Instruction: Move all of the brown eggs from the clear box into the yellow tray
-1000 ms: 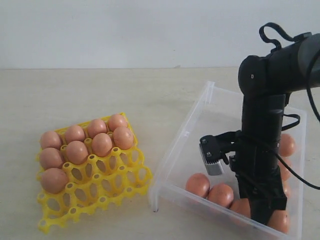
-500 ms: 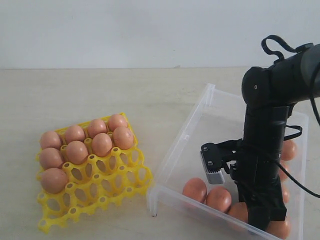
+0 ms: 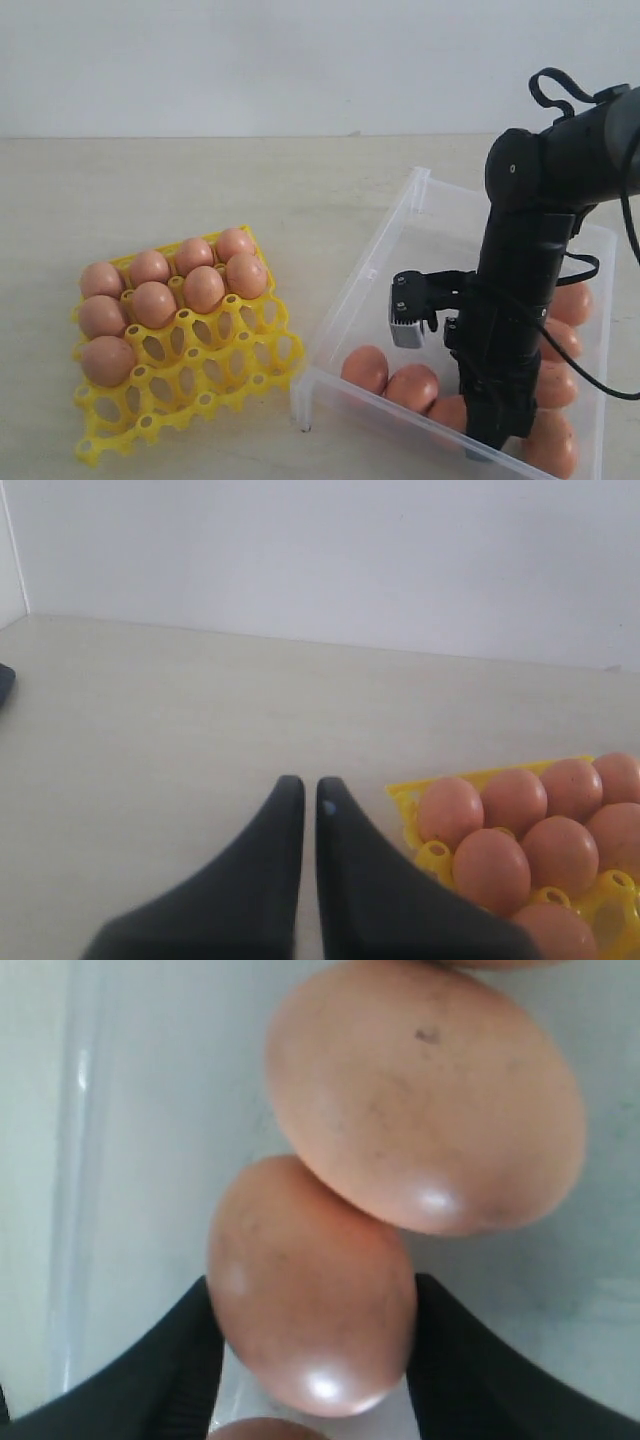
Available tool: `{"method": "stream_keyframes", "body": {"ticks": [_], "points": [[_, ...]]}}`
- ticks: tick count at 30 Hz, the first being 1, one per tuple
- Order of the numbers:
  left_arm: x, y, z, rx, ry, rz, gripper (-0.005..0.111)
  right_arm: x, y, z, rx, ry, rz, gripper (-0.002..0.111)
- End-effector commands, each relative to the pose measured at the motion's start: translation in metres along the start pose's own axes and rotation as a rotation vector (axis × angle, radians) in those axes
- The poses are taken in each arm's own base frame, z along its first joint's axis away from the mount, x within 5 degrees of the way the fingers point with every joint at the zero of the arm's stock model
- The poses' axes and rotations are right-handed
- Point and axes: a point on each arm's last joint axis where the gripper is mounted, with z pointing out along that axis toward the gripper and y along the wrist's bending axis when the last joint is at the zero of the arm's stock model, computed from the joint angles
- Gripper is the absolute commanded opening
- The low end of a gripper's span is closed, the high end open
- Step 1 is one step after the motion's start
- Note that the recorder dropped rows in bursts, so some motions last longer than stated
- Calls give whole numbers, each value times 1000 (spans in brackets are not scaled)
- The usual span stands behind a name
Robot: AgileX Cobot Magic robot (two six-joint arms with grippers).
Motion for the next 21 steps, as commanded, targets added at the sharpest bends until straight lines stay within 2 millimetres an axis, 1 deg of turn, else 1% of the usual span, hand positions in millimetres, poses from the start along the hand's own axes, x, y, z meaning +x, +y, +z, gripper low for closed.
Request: {"method": "stream_keyframes", "body": {"ticks": [1,4,7,9,12,15,17,21], "points": [[0,0,0,-3,-4,2,4,-4,-10,1,117,-58,151,0],[0,0,0,-3,-4,2,4,-4,-12,-5,164,-88,222,0],[0,0,0,-3,-6,2,4,0,-10,-17,193,-115,318,0],[0,0,0,-3,-6,2,4,1,-9,-23,216,-113,350,0],[0,0,0,-3,-6,2,4,0,-12,-25,254,-148,407,0],[0,0,0,-3,-6,2,4,-3,-18,-28,311,-215,507,0],[0,0,0,-3,-6,2,4,-5,-23,-30,346,-270,609,0],[0,0,0,-3,-6,2,4,-10,-34,-36,415,-438,877,0]]}}
